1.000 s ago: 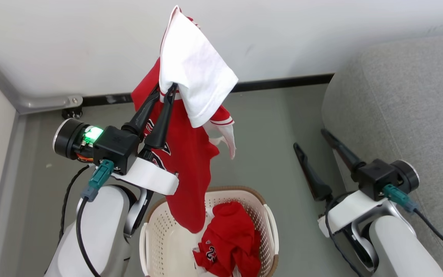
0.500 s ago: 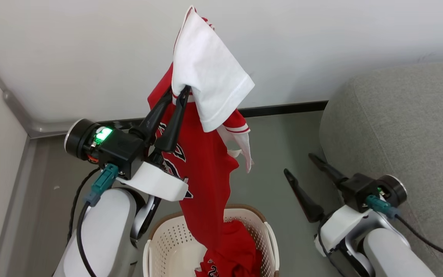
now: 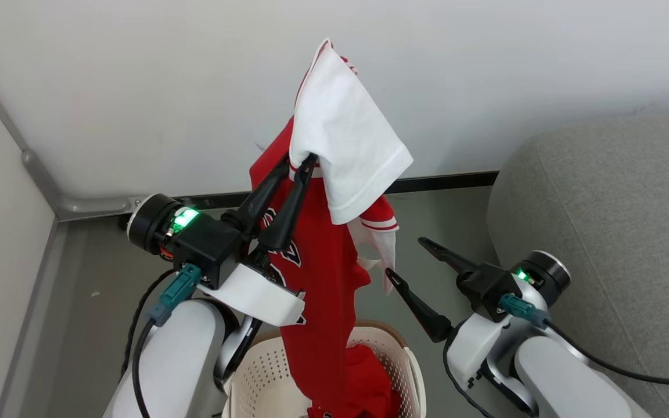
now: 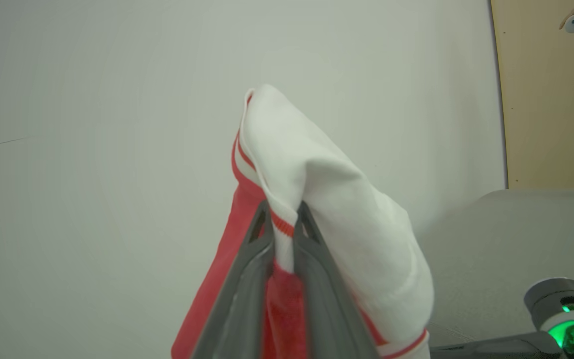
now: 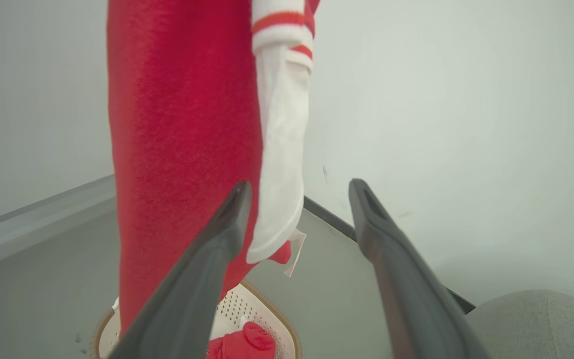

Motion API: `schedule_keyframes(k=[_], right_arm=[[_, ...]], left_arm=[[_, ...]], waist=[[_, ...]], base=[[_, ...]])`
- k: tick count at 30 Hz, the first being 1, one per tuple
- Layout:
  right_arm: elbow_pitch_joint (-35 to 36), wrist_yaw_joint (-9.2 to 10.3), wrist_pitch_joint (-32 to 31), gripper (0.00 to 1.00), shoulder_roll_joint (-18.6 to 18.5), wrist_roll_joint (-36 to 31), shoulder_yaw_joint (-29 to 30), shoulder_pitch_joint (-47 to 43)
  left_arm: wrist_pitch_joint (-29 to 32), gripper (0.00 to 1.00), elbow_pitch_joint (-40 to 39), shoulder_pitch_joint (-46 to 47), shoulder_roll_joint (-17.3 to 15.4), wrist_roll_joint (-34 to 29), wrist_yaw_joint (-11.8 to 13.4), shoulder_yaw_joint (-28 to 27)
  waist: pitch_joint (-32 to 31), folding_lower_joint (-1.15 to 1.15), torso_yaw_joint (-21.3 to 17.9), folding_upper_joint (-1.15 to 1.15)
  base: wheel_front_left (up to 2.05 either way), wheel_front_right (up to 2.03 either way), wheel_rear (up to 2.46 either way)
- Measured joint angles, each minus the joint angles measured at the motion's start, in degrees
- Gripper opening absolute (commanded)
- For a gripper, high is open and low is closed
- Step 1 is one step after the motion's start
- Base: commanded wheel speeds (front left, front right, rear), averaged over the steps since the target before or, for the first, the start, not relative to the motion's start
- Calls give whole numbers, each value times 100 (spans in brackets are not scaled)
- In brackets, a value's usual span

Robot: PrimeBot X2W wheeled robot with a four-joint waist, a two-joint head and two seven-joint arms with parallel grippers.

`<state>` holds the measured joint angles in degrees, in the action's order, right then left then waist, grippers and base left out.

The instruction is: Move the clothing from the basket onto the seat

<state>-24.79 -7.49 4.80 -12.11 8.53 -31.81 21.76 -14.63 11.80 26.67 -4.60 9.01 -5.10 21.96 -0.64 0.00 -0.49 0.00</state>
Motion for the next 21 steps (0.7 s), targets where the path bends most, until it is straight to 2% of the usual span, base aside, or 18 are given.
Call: schedule_keyframes(k=[12,20,21], right_arm=[[-556,-1,-3,100,-51,-57,-538,703],[-923,-1,92,100,130,-12,-978,1048],[-962,-1,142,96,143,-11,-1051,1088]], left_arm=[[9,0,-136,1,89,141,-53,241],[113,0,-156,1,101,207,-103,363],[123,0,-158,1,101,213,-103,369]], waist=[[31,0,170,0],[88,0,229,0],[95,0,232,0]], base=[[0,0,0],[0,0,0],[0,0,0]])
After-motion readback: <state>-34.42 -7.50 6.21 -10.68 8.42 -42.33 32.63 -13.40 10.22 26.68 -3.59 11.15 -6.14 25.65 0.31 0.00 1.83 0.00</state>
